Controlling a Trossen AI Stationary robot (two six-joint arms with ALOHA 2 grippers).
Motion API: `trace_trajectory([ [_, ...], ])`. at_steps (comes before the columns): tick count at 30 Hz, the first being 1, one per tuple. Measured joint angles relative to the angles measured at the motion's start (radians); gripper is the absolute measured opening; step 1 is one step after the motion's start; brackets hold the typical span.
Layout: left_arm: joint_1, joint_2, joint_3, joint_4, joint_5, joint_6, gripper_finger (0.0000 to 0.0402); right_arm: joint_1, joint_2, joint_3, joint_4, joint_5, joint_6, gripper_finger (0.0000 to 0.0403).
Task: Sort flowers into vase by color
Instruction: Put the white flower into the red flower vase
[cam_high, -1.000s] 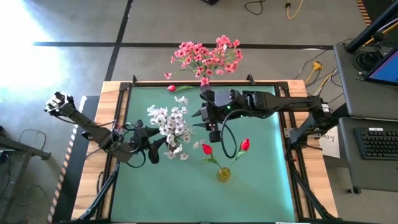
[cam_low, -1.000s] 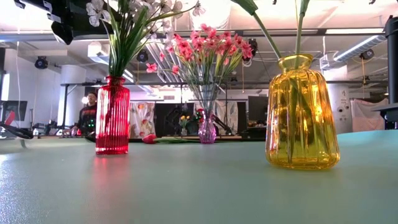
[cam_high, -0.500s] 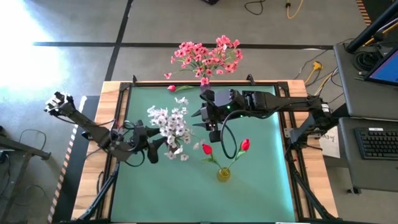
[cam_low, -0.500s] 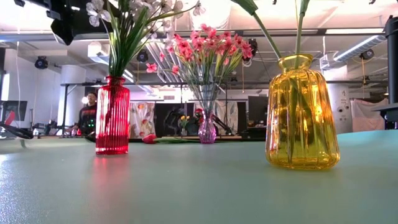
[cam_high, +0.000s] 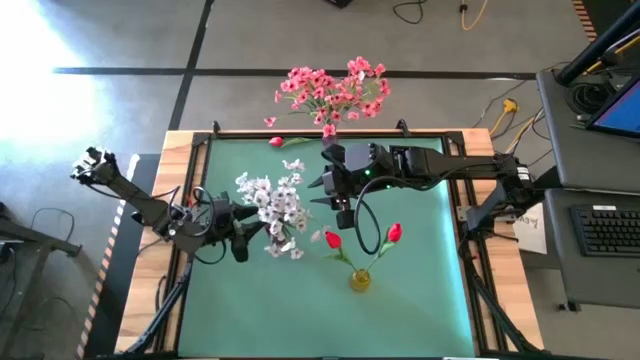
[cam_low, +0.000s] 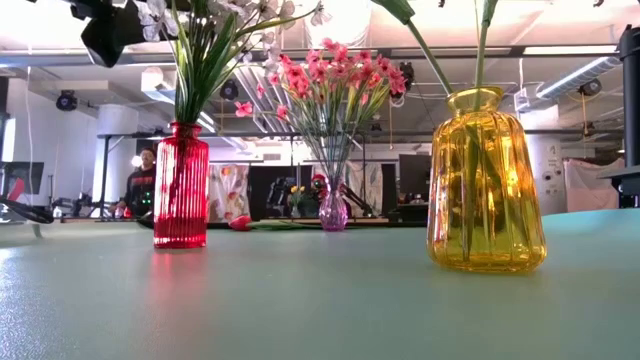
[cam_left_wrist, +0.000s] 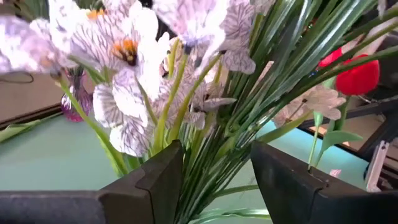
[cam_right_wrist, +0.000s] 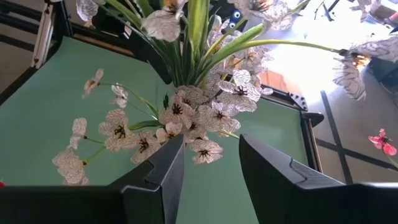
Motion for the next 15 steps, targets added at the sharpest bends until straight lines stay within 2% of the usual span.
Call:
trace_trajectory([
  [4,0.0,-0.004,0.0,0.008,0.0,0.07,0.0181,0.0,0.0,0.0,0.0,0.0,0.0,0.0146],
  [8,-0.003,0.026,0.0,0.005,0.001,0.255,0.0181,0.0,0.0,0.0,0.0,0.0,0.0,0.0146],
  [15,-0.01,0.037,0.036,0.001,0.0,0.358,0.0181,0.0,0.0,0.0,0.0,0.0,0.01,0.0146],
])
